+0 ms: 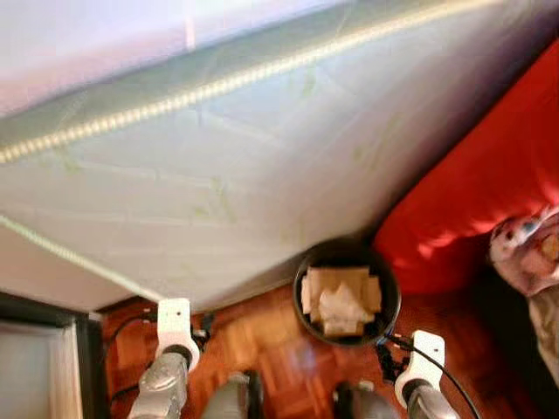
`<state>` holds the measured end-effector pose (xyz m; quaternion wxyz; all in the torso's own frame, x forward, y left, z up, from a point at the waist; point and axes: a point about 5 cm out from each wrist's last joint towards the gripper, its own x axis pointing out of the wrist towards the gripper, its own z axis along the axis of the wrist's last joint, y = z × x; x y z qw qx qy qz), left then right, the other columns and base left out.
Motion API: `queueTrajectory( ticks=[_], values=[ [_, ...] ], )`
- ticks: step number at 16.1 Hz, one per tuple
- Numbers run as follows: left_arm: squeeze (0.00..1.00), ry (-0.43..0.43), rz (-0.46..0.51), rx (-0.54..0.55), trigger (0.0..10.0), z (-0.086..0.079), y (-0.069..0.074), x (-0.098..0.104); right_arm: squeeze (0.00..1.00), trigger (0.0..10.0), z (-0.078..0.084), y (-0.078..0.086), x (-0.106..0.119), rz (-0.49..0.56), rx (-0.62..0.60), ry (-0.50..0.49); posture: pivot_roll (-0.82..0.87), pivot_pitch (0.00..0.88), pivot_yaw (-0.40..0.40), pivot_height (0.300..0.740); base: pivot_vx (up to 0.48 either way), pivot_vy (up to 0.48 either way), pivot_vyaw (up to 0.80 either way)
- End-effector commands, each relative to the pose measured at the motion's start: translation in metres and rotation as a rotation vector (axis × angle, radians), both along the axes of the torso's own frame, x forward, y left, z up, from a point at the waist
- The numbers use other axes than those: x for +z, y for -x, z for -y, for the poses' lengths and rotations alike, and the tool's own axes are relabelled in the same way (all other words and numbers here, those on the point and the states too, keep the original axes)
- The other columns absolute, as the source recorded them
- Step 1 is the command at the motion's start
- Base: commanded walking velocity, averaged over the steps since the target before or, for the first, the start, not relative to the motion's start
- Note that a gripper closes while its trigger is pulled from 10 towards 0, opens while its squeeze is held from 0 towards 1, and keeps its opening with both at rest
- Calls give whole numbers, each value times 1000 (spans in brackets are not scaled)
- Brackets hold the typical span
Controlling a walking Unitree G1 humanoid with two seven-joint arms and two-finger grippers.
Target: Clean up the room
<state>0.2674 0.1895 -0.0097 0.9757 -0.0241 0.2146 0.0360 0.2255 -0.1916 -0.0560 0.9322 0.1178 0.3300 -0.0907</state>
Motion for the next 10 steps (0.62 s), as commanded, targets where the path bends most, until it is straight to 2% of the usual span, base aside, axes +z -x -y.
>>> queueTrajectory(
  ticks=[1, 3, 5, 7, 10],
  values=[
    [0, -23, -109, 11, 10000, -7, 17, -19, 0, 10000, -2, 14, -10, -76, 10, -3, -51, 153, 43, 740, 0, 0, 0],
    [0, -18, -163, 10, 10000, -7, 20, -26, 0, 10000, -2, 9, -8, -73, 46, 12, -59, 122, 39, 740, 0, 0, 0],
    [0, -12, -226, 24, 10000, -6, 29, -35, 0, 10000, 1, 12, -10, -117, 47, 35, -75, 96, 37, 740, 0, 0, 0],
    [0, -4, -298, 34, 10000, -3, 43, -47, 0, 10000, 3, 25, -18, -177, 55, 55, -88, 84, 28, 740, 0, 0, 0],
    [0, 3, -343, 75, 10000, -6, 54, -55, 0, 10000, 6, 39, -24, -211, 96, 69, -94, 78, 16, 740, 0, 0, 0]
  ],
)
